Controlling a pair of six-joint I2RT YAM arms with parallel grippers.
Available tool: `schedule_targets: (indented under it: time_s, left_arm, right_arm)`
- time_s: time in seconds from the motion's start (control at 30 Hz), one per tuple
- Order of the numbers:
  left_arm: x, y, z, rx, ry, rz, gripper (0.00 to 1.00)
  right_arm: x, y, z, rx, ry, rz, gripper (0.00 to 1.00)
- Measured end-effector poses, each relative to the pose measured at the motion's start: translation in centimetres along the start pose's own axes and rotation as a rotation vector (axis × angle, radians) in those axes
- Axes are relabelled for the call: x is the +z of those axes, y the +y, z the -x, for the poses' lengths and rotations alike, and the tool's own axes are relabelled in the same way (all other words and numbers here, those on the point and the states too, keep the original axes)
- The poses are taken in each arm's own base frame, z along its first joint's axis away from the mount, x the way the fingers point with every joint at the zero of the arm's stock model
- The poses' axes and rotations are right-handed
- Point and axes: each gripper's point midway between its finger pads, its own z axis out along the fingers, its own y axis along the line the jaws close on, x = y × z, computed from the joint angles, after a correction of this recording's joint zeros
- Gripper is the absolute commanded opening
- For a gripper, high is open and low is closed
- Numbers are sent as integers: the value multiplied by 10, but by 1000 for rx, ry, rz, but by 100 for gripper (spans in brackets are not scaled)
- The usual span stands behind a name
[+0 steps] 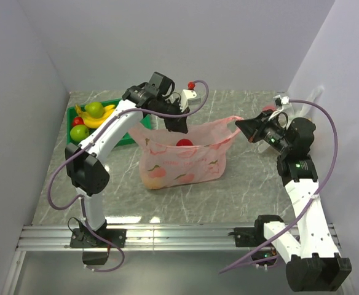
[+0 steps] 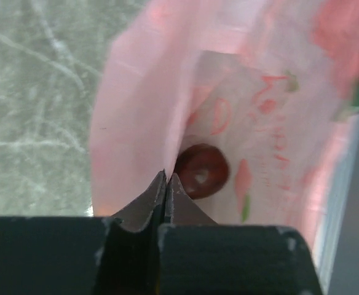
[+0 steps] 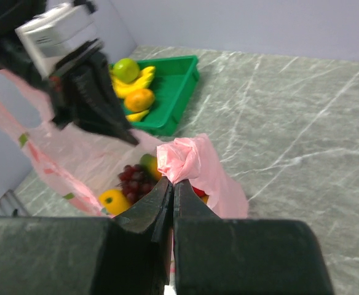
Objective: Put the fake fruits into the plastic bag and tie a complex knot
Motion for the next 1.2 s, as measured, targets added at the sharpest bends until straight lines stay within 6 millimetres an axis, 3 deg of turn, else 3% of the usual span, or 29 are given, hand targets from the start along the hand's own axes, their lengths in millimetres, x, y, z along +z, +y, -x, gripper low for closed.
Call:
schedule_targets:
  time_s: [0.2, 0.4, 0.57, 0.7, 0.73, 0.83, 0.97, 1.2]
  left_arm:
    - [-4, -23, 3, -11, -31, -129, 0]
    - [-12, -42, 3, -41, -39, -222, 0]
    - [-14, -53, 3, -66, -43, -275, 2]
    - [-12, -57, 3, -102, -53, -305, 15]
    - [-11, -58, 2, -116, -51, -312, 25]
    - [-10, -60, 1, -156, -47, -320, 41]
    - [-8, -62, 2, -203, -42, -331, 51]
    - [3, -66, 4, -268, -33, -328, 57]
  right_arm:
    - [17, -19, 6, -19, -34, -64, 0]
    - [43, -21, 8, -30, -69, -87, 0]
    - [50, -37, 17, -37, -126, -182, 0]
    - [54, -45, 18, -31, -138, -225, 0]
    - [55, -45, 17, -30, -140, -229, 0]
    - [59, -43, 18, -34, -150, -230, 0]
    - [65, -44, 18, -36, -158, -237, 0]
    - [67, -46, 17, -36, -163, -248, 0]
